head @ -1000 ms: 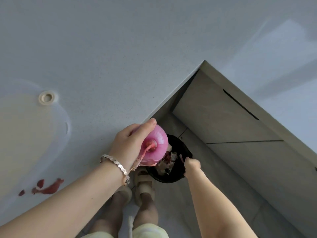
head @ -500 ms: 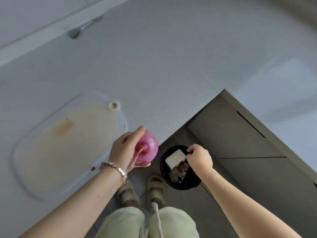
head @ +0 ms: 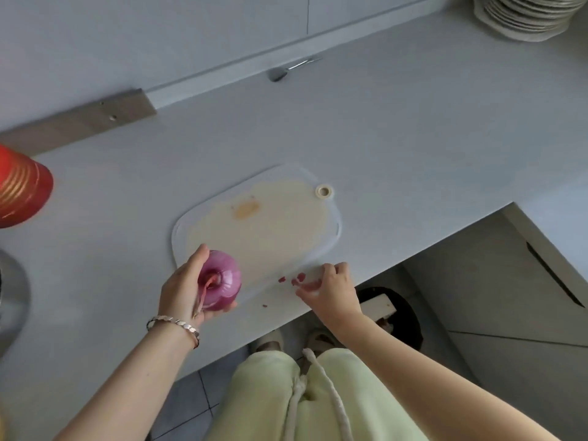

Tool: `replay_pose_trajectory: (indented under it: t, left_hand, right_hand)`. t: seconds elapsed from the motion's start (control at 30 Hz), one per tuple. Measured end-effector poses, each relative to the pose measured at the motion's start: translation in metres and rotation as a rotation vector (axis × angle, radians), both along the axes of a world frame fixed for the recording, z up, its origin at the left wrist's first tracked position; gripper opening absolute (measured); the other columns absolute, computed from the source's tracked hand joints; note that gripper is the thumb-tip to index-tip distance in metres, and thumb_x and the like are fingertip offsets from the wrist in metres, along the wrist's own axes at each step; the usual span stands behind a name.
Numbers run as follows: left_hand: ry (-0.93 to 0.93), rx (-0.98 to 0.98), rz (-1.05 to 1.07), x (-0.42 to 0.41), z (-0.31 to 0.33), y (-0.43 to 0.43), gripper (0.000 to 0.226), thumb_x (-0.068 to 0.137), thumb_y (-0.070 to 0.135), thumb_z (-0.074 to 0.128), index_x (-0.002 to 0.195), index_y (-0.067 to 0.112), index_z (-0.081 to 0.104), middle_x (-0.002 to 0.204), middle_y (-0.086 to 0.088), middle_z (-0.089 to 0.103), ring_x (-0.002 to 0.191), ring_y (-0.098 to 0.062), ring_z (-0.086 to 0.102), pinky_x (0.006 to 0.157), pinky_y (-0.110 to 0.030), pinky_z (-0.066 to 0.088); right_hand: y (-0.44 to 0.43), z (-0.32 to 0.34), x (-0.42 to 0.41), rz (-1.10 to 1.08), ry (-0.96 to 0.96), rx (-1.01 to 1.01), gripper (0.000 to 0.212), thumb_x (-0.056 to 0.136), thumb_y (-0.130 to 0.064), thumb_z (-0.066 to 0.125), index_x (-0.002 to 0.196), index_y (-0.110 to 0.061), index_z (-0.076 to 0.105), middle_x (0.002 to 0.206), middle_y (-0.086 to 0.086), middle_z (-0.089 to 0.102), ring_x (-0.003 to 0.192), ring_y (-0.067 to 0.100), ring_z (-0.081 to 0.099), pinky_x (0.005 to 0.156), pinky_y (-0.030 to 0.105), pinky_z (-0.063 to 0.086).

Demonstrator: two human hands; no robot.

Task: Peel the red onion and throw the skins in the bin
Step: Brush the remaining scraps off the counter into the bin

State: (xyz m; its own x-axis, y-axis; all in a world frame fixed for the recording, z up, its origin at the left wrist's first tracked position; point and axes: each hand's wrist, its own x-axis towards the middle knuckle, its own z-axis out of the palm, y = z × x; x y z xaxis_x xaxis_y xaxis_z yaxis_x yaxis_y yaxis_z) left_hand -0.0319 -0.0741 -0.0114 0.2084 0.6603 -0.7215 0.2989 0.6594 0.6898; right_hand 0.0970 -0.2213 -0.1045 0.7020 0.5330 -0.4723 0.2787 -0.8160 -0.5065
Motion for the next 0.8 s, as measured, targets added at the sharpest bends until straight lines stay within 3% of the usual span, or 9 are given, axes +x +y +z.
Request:
replay_pose_trajectory:
  t: [0.17, 0.3, 0.47, 0.7, 0.8]
  left_hand:
    - [-0.004, -0.010, -0.007, -0.014, 0.000, 0.007, 0.035, 0.089, 0.040, 0.057, 0.064, 0.019, 0.067, 0.062, -0.001, 0.060, 0.063, -0.020, 0.054, 0.049, -0.033, 0.056]
    - [-0.052, 0.011, -0.095, -0.013, 0.000, 0.010, 0.061, 0.094, 0.038, 0.048, 0.037, 0.021, 0.064, 0.036, 0.004, 0.049, 0.057, -0.025, 0.043, 0.055, -0.033, 0.053]
    - [-0.038, -0.006, -0.140, -0.007, 0.001, 0.015, 0.057, 0.091, 0.038, 0.052, 0.038, 0.020, 0.065, 0.040, 0.000, 0.053, 0.059, -0.026, 0.049, 0.056, -0.036, 0.055]
    - [-0.052, -0.029, -0.201, -0.006, 0.000, 0.022, 0.053, 0.090, 0.036, 0.054, 0.041, 0.020, 0.065, 0.041, -0.002, 0.051, 0.058, -0.026, 0.046, 0.055, -0.034, 0.053]
    - [-0.064, -0.013, -0.233, -0.006, 0.000, 0.024, 0.054, 0.091, 0.033, 0.053, 0.039, 0.020, 0.063, 0.045, -0.006, 0.048, 0.060, -0.025, 0.043, 0.053, -0.032, 0.049]
  right_hand:
    - [0.024, -0.004, -0.033, 0.057, 0.072, 0.149, 0.053, 0.066, -0.036, 0.079, 0.106, -0.014, 0.052, 0.102, -0.003, 0.033, 0.094, 0.013, 0.053, 0.091, 0.021, 0.044]
    - [0.030, -0.011, -0.055, 0.042, -0.004, 0.161, 0.061, 0.065, -0.038, 0.079, 0.111, -0.013, 0.047, 0.104, -0.004, 0.029, 0.096, 0.012, 0.049, 0.090, 0.017, 0.042]
    - [0.036, -0.018, -0.066, -0.006, -0.038, 0.177, 0.055, 0.070, -0.031, 0.077, 0.114, -0.009, 0.051, 0.112, 0.003, 0.041, 0.095, 0.017, 0.052, 0.085, 0.022, 0.045]
    - [0.037, -0.022, -0.062, 0.029, -0.022, 0.216, 0.018, 0.083, -0.011, 0.064, 0.100, -0.002, 0.065, 0.098, 0.013, 0.059, 0.089, 0.030, 0.057, 0.078, 0.035, 0.047]
    - [0.039, -0.022, -0.057, 0.081, -0.029, 0.187, 0.015, 0.088, -0.008, 0.056, 0.096, 0.000, 0.066, 0.096, 0.017, 0.061, 0.088, 0.032, 0.057, 0.077, 0.038, 0.047]
